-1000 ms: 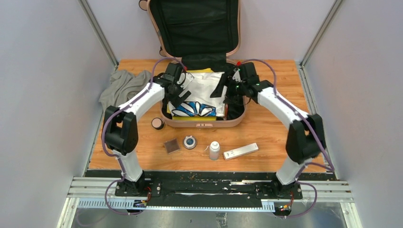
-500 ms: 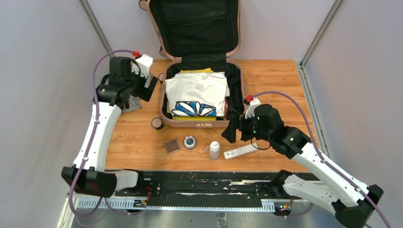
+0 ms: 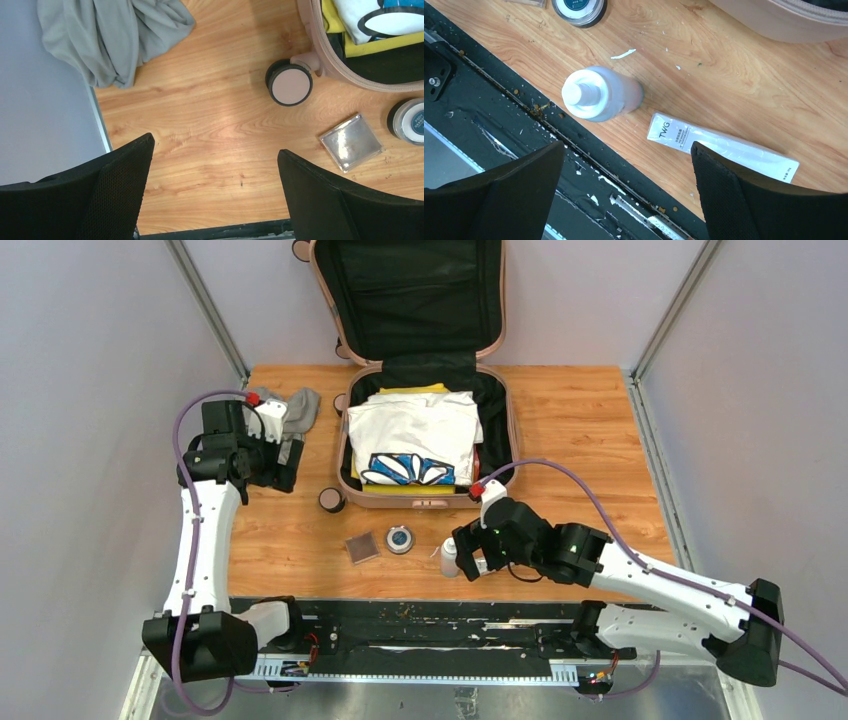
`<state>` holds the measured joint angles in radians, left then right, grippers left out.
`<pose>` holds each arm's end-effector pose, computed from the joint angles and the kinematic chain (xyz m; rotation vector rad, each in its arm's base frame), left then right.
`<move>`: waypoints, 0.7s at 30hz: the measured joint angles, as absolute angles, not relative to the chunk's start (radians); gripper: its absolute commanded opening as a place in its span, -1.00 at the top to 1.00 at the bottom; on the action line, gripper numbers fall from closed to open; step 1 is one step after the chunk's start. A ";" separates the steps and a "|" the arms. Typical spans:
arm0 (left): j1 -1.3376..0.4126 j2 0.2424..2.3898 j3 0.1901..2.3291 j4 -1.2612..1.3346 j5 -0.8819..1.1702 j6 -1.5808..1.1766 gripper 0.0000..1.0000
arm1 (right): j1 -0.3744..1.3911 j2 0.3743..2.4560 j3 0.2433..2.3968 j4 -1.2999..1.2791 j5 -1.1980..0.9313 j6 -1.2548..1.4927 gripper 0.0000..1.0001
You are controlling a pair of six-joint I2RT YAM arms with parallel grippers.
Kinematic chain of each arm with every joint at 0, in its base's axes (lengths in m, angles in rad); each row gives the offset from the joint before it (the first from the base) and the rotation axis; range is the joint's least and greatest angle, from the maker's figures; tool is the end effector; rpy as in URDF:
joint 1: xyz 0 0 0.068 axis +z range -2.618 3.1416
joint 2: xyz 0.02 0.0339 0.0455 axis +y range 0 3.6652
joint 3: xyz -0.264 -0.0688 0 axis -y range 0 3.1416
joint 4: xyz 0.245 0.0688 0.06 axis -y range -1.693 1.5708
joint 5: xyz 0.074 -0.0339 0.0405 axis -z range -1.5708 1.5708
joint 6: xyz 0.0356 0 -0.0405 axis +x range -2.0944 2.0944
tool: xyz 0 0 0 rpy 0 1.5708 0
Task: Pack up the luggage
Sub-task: Pick up the makeup from the center of the board.
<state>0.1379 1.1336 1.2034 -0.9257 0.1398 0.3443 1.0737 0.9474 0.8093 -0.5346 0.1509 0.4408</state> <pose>0.2187 0.0253 0.3471 0.3116 2.3960 0.0512 0.1011 0.1752 0.2855 -0.6401 2.2257 0.6390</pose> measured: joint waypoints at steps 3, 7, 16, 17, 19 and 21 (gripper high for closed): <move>0.149 1.135 1.189 -0.926 0.158 0.344 -1.00 | 1.085 0.966 0.807 -0.514 0.176 0.436 -1.00; 0.155 1.137 1.164 -0.927 0.183 0.344 -1.00 | 1.087 0.975 0.797 -0.488 0.207 0.435 -0.98; 0.156 1.139 1.136 -0.928 0.204 0.348 -1.00 | 1.089 1.011 0.764 -0.396 0.212 0.432 -0.88; 0.156 1.139 1.134 -0.928 0.204 0.348 -1.00 | 1.092 1.021 0.760 -0.379 0.208 0.430 -0.87; 0.156 1.138 1.133 -0.929 0.204 0.351 -1.00 | 1.099 1.040 0.752 -0.351 0.202 0.427 -0.84; 0.156 1.138 1.132 -0.929 0.204 0.352 -1.00 | 1.105 1.061 0.745 -0.326 0.192 0.424 -0.80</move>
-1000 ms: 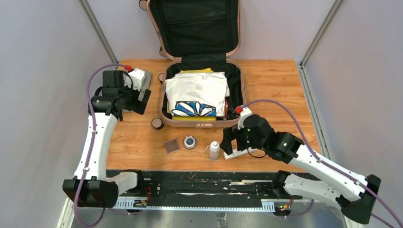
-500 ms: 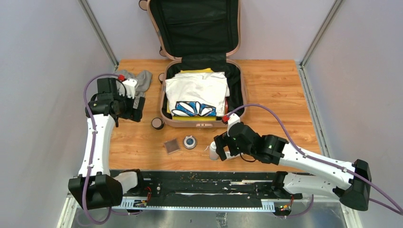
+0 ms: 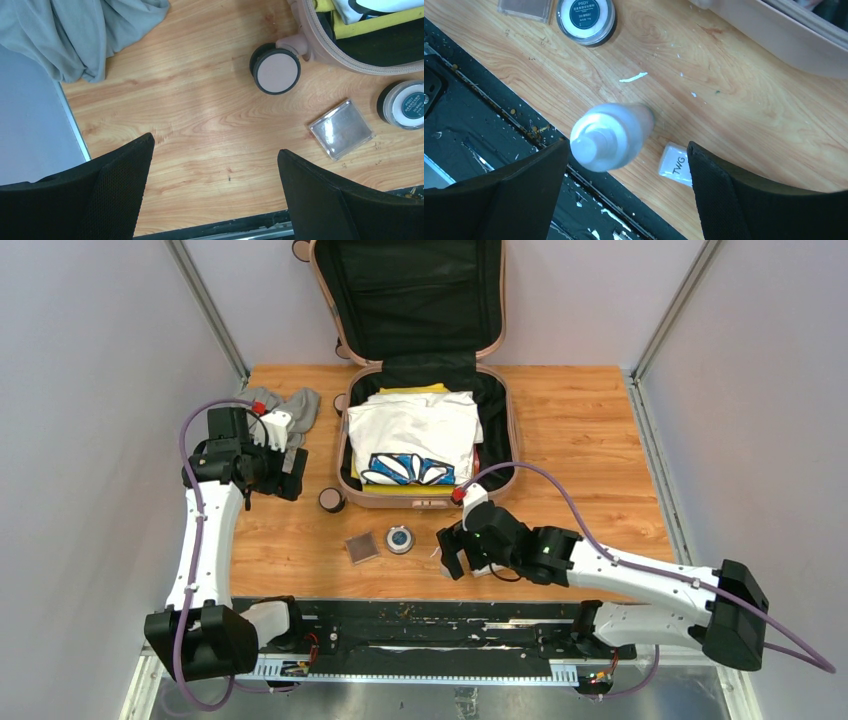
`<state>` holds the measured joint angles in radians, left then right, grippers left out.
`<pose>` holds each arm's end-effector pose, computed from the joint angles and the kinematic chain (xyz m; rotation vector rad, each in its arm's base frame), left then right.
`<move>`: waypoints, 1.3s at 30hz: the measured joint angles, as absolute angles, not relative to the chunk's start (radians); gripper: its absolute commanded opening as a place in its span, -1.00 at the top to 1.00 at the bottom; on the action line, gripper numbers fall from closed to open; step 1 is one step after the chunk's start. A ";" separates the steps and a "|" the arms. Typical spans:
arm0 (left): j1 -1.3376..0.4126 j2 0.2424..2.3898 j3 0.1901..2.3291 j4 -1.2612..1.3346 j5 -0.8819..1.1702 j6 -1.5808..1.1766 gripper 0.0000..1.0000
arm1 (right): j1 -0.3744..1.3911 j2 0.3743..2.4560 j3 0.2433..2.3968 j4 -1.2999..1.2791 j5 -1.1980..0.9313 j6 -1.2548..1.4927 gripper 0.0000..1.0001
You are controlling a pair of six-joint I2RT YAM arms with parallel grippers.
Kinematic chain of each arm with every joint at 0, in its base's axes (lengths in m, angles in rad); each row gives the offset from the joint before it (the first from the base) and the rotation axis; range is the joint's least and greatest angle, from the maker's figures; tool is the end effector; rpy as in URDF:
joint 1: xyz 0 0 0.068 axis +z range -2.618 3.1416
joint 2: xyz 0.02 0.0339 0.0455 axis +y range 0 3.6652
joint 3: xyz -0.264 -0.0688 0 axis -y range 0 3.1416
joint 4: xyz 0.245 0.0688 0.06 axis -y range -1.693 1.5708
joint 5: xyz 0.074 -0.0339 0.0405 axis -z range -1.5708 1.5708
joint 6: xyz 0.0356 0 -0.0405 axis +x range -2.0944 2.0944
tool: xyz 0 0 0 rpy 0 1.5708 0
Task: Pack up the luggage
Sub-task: Pick up the makeup from the center of the board, then place the makeup in the luggage.
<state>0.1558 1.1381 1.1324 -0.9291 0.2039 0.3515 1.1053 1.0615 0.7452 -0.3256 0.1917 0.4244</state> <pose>0.2178 0.0269 0.3242 0.3250 2.4571 -0.0407 0.1093 0.2025 0.2596 -0.6554 2.1777 0.6305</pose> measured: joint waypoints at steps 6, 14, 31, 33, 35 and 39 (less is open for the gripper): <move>0.156 1.138 1.132 -0.929 0.204 0.351 -1.00 | 1.113 1.148 0.744 -0.259 0.184 0.422 -0.37; 0.156 1.118 1.130 -0.930 0.199 0.355 -1.00 | 1.115 1.235 0.760 -0.213 0.194 0.426 0.63; 0.156 1.128 1.130 -0.930 0.199 0.359 -1.00 | 0.827 1.140 1.267 -0.677 0.157 0.374 1.00; 0.156 1.128 1.130 -0.930 0.199 0.360 -1.00 | 0.723 1.184 1.349 -0.723 0.132 0.360 1.00; 0.156 1.128 1.130 -0.930 0.199 0.361 -1.00 | 0.632 1.247 1.430 -0.768 0.100 0.342 1.00; 0.156 1.127 1.129 -0.930 0.199 0.367 -1.00 | 0.542 1.409 1.574 -0.843 0.049 0.310 1.00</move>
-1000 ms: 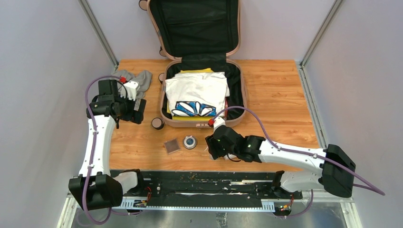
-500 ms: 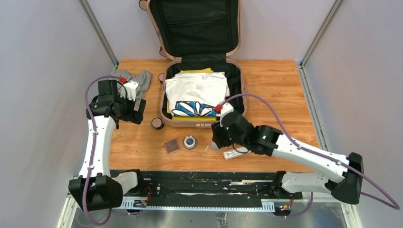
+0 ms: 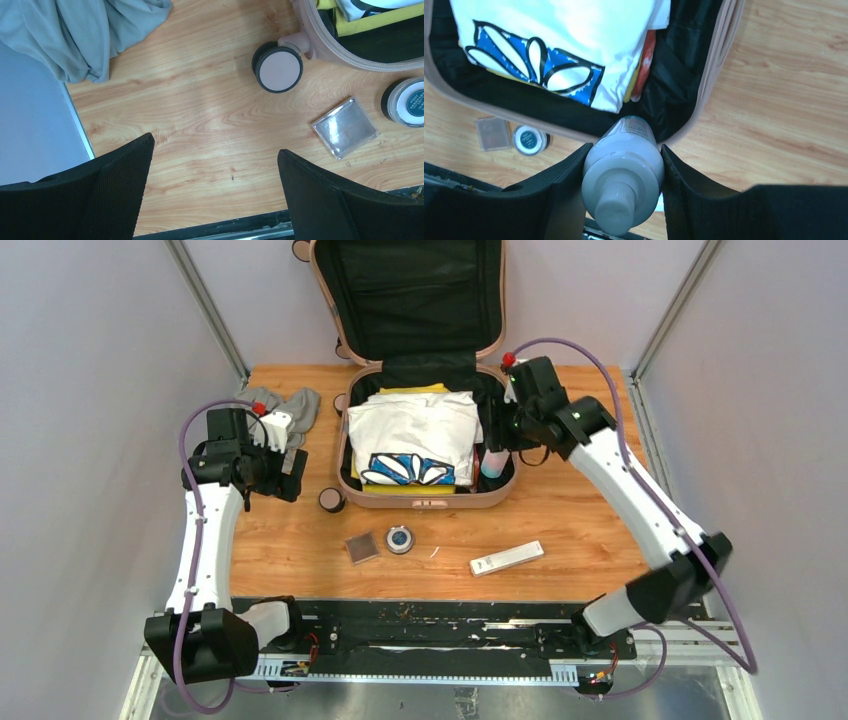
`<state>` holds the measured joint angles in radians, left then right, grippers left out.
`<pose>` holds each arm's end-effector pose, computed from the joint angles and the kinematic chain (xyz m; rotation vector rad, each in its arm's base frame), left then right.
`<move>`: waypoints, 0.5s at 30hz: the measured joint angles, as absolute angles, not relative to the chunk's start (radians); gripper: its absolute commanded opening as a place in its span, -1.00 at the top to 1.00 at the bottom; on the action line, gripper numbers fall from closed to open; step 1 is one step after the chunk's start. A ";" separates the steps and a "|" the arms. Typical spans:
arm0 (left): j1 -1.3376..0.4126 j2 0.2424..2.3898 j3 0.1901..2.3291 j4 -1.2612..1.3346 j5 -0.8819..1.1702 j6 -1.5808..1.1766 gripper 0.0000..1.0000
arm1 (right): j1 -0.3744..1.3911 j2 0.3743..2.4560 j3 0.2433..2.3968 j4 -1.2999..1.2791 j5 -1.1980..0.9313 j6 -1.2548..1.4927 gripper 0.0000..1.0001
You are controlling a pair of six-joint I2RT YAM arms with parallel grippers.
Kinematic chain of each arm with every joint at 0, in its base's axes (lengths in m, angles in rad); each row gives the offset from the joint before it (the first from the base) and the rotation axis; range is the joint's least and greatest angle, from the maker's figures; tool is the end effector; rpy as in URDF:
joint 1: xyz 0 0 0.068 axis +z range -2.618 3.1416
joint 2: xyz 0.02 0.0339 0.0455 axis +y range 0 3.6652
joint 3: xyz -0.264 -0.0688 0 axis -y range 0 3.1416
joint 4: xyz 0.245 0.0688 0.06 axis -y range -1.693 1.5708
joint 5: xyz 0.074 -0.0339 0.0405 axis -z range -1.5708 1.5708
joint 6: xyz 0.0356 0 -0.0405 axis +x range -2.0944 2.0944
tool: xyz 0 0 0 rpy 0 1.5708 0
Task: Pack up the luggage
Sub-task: Place the makeup in the luggage.
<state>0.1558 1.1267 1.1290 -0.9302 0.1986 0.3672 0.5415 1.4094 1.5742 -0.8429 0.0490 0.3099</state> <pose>0.2152 0.0267 0.3253 0.3423 2.4493 -0.0251 0.2535 0.1504 0.4047 -0.2368 2.2668 0.3995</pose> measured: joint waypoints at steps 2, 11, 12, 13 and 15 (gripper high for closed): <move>0.156 1.126 1.129 -0.930 0.199 0.370 -1.00 | 0.520 1.507 1.653 -0.868 0.032 0.294 1.00; 0.156 1.122 1.114 -0.931 0.199 0.393 -1.00 | 0.429 1.839 1.891 -0.929 0.026 0.263 1.00; 0.156 1.122 1.113 -0.931 0.199 0.394 -1.00 | 0.416 1.871 1.921 -0.939 0.027 0.262 1.00; 0.156 1.122 1.112 -0.930 0.199 0.397 -1.00 | 0.404 1.904 1.955 -0.950 0.027 0.261 1.00; 0.156 1.122 1.109 -0.930 0.200 0.400 -1.00 | 0.388 1.964 2.027 -0.973 0.031 0.258 1.00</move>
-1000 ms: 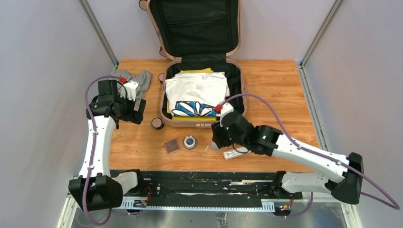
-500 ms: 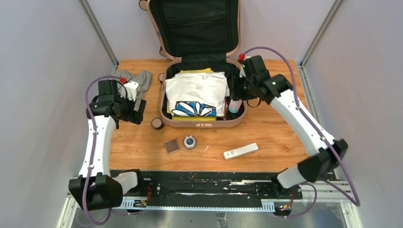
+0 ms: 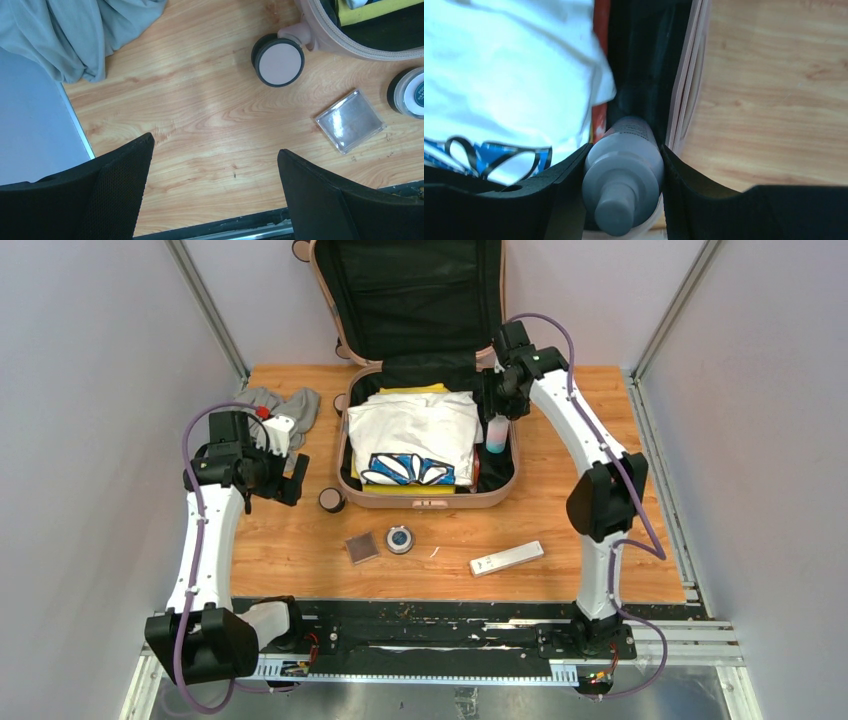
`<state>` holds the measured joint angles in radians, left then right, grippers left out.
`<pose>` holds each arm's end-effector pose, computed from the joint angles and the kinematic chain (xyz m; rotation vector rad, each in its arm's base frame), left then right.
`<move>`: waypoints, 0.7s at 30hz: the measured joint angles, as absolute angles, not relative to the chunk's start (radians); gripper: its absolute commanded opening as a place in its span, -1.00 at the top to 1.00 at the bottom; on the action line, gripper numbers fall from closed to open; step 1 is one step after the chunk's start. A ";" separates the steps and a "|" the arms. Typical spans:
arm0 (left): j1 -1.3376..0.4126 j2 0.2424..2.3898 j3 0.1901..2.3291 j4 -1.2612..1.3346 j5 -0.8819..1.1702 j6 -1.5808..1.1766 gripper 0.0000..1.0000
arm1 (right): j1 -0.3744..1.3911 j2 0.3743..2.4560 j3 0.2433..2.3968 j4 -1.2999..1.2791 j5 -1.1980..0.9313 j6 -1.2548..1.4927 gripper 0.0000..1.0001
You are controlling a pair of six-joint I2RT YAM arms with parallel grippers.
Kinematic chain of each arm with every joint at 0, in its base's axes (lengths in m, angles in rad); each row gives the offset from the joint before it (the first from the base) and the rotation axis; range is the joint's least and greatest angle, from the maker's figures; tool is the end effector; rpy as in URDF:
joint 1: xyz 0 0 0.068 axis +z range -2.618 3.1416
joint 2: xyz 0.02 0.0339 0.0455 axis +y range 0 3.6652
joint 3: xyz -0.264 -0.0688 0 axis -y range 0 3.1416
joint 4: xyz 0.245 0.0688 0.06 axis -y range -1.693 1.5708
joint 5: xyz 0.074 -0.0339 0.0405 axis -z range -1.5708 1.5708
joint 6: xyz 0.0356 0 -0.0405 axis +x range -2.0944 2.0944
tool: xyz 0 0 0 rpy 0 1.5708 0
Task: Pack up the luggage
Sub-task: Place the makeup in the luggage.
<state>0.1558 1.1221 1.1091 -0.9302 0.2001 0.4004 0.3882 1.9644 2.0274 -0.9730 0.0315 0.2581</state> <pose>0.2137 0.0264 0.3200 0.3836 2.4573 -0.0185 0.3977 0.1614 0.3461 -0.1488 2.4909 0.2345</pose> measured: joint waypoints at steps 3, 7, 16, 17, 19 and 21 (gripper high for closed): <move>0.156 1.126 1.104 -0.931 0.203 0.407 -1.00 | 0.374 2.083 2.178 -1.004 0.054 0.249 1.00; 0.156 1.138 1.104 -0.930 0.207 0.412 -1.00 | 0.367 2.258 2.372 -1.052 0.075 0.241 1.00; 0.156 1.148 1.104 -0.930 0.205 0.428 -1.00 | 0.357 2.408 2.512 -1.050 0.091 0.247 -0.48; 0.156 1.148 1.104 -0.930 0.205 0.431 -1.00 | 0.356 2.419 2.516 -1.048 0.093 0.252 -0.58; 0.156 1.148 1.104 -0.930 0.204 0.434 -1.00 | 0.355 2.444 2.516 -1.048 0.096 0.262 -0.77; 0.156 1.148 1.104 -0.930 0.203 0.434 -1.00 | 0.353 2.468 2.516 -1.034 0.093 0.271 -0.81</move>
<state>0.1558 1.1481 1.1042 -0.9302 0.2028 0.4343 0.3531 2.4683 2.5164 -1.0344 0.0933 0.2707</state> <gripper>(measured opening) 0.999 0.866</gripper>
